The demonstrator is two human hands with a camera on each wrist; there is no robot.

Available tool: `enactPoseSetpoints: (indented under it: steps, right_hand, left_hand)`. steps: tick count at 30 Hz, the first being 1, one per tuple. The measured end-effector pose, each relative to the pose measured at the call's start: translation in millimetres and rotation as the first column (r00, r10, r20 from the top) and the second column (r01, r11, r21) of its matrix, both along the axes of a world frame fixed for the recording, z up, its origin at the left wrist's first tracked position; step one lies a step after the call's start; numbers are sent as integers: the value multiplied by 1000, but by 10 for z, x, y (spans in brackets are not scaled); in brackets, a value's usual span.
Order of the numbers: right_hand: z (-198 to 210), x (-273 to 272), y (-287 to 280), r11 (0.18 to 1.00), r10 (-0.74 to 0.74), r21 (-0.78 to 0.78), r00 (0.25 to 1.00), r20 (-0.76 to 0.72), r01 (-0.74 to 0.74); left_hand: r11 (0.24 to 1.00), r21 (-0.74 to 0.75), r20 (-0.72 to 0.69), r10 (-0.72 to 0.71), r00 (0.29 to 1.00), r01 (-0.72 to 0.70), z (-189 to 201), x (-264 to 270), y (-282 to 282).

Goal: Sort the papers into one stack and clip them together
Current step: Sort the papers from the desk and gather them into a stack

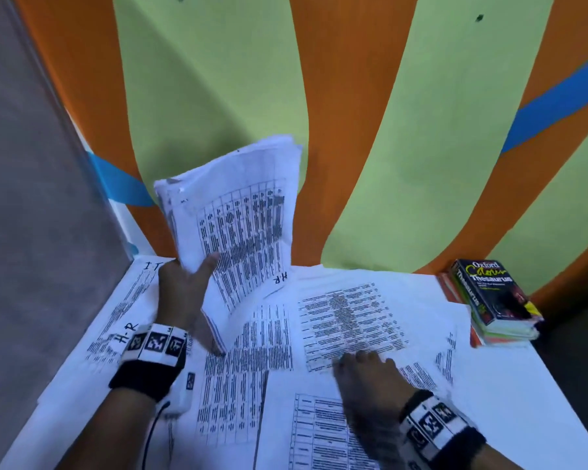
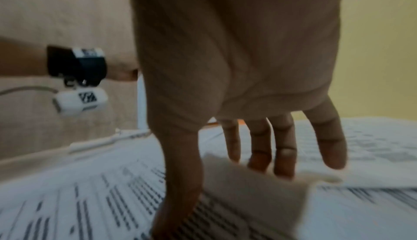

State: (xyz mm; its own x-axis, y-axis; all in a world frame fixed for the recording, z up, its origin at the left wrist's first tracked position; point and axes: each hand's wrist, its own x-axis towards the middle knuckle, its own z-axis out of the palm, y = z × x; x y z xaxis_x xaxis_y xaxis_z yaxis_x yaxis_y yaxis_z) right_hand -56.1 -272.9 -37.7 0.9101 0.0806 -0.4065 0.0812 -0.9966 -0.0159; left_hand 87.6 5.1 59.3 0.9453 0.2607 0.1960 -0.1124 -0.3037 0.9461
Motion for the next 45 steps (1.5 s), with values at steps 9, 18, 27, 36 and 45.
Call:
enactPoseSetpoints:
  steps: [9, 18, 27, 36, 45]
  right_hand:
    - [401, 288, -244, 874, -169, 448, 982, -83, 188]
    - [378, 801, 136, 218, -521, 801, 760, -388, 558]
    - [201, 1048, 919, 75, -612, 736, 614, -498, 673]
    - [191, 1022, 921, 60, -640, 829, 659, -395, 556]
    - [353, 352, -300, -568, -555, 678, 392, -734, 466]
  left_hand:
    - [985, -62, 151, 171, 974, -163, 163, -103, 268]
    - [954, -14, 25, 299, 954, -298, 149, -206, 746]
    - [945, 15, -74, 326, 942, -326, -69, -301, 843]
    - [951, 24, -64, 308, 949, -307, -48, -317, 900]
    - [962, -43, -26, 268, 963, -269, 64, -274, 868]
